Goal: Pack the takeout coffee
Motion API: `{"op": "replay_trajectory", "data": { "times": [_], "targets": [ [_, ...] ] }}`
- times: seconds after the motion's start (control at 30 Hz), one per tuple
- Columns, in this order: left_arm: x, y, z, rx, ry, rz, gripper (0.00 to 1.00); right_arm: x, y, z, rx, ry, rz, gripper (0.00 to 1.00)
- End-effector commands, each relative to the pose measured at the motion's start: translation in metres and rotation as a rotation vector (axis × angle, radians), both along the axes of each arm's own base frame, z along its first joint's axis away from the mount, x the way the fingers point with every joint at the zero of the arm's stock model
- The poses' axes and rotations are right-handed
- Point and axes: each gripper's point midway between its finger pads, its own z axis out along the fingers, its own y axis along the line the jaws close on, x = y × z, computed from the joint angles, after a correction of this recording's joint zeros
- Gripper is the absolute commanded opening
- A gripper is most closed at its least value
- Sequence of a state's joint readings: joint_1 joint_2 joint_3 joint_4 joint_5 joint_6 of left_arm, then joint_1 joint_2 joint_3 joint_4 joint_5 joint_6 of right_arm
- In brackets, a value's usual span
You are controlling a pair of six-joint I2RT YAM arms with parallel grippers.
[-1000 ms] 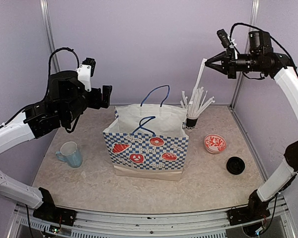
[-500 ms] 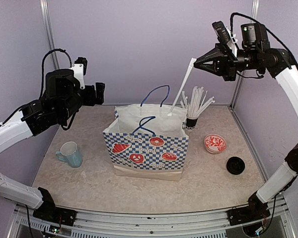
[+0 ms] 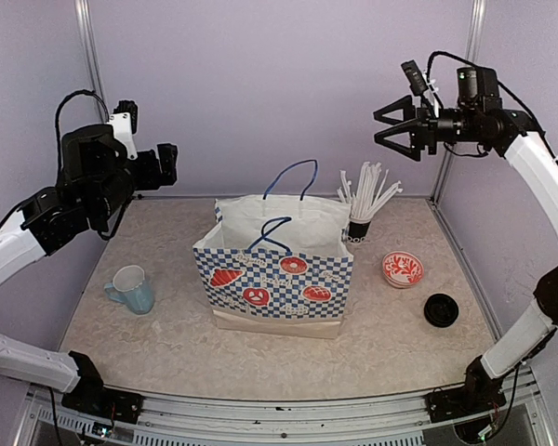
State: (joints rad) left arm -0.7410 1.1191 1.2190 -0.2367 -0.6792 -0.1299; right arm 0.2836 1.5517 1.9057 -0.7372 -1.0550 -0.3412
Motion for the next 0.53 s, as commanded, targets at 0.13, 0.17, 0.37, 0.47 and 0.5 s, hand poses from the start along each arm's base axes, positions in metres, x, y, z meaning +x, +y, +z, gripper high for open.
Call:
{"op": "replay_trajectory", "data": {
  "times": [0.13, 0.17, 0.37, 0.47, 0.5],
  "targets": [
    [0.002, 0.022, 0.005, -0.018, -0.015, 0.038, 0.99, 0.098, -0.12, -0.011, 0.029, -0.03, -0.706, 0.99],
    [0.003, 0.024, 0.006, -0.02, -0.018, 0.039, 0.99, 0.106, -0.133, -0.015, 0.031, -0.031, -0.798, 0.99],
    [0.004, 0.029, 0.012, -0.019, -0.04, 0.039, 0.99, 0.116, -0.164, -0.03, 0.01, -0.069, -0.992, 0.99],
    [0.005, 0.028, 0.014, -0.015, -0.046, 0.036, 0.99, 0.112, -0.158, -0.031, 0.025, -0.058, -0.961, 0.99],
    [0.006, 0.027, 0.014, -0.013, -0.046, 0.034, 0.99, 0.113, -0.158, -0.031, 0.03, -0.054, -0.96, 0.99]
  ]
}}
